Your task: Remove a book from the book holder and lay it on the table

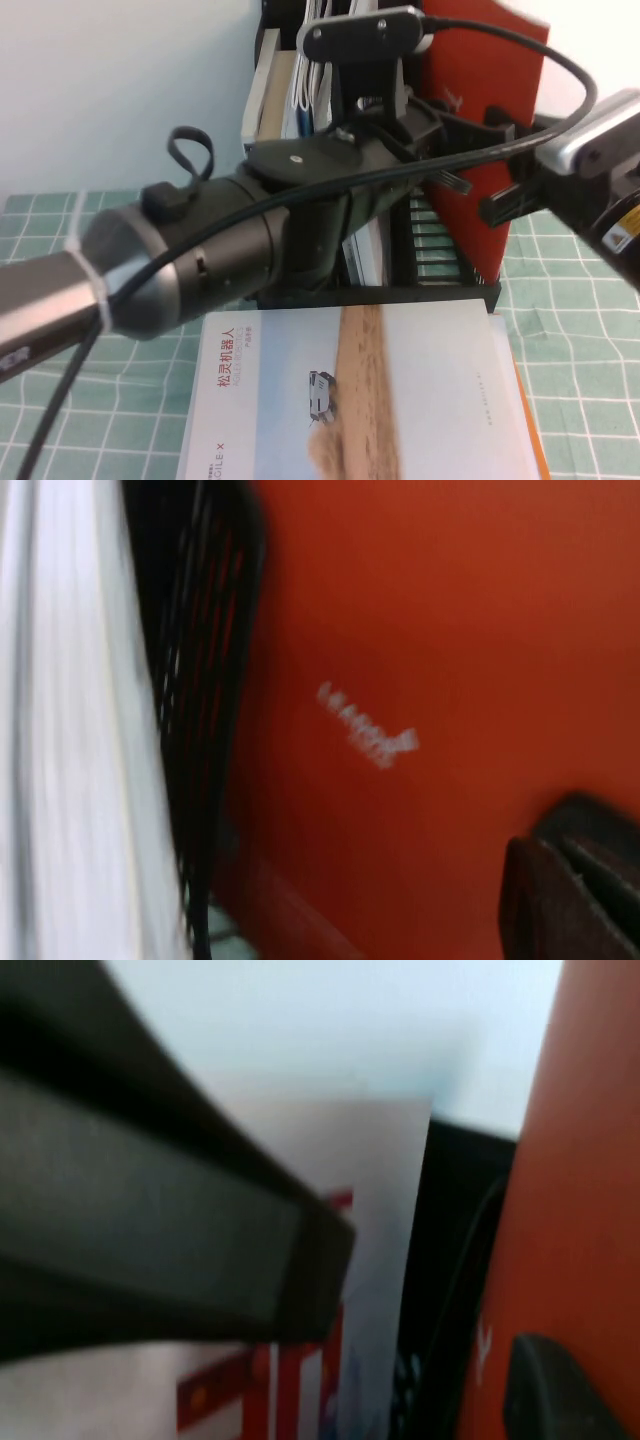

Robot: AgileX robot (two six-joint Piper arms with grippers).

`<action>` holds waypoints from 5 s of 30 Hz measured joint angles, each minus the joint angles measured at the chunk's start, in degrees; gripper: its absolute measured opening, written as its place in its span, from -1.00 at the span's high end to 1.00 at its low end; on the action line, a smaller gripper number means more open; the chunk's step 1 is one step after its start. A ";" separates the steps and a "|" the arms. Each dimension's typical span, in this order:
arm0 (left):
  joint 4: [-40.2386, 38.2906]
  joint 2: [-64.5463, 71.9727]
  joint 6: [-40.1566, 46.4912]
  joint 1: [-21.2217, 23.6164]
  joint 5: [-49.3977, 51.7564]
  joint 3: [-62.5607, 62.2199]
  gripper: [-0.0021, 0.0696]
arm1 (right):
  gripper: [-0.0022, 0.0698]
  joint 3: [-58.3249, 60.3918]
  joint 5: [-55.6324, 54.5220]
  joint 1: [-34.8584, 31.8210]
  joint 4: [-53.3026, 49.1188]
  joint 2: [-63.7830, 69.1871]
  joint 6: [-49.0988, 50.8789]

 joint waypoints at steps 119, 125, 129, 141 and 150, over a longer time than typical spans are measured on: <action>62.07 -63.84 -35.02 0.00 19.42 47.07 0.94 | 0.93 19.29 92.35 47.45 -25.80 -72.82 25.35; 62.07 -63.84 -33.46 0.00 12.18 47.09 0.94 | 0.93 20.09 91.80 47.45 -26.80 -72.82 33.04; 61.93 -63.84 -33.07 0.00 4.30 47.09 0.94 | 0.93 20.09 91.70 47.45 -26.95 -72.82 33.64; 61.48 -63.14 -33.28 0.00 -8.31 47.09 0.94 | 0.93 20.09 91.57 47.45 -26.95 -72.82 33.64; 61.48 -63.14 -33.28 0.00 0.54 47.09 0.94 | 0.93 20.09 91.53 47.45 -26.95 -72.82 33.64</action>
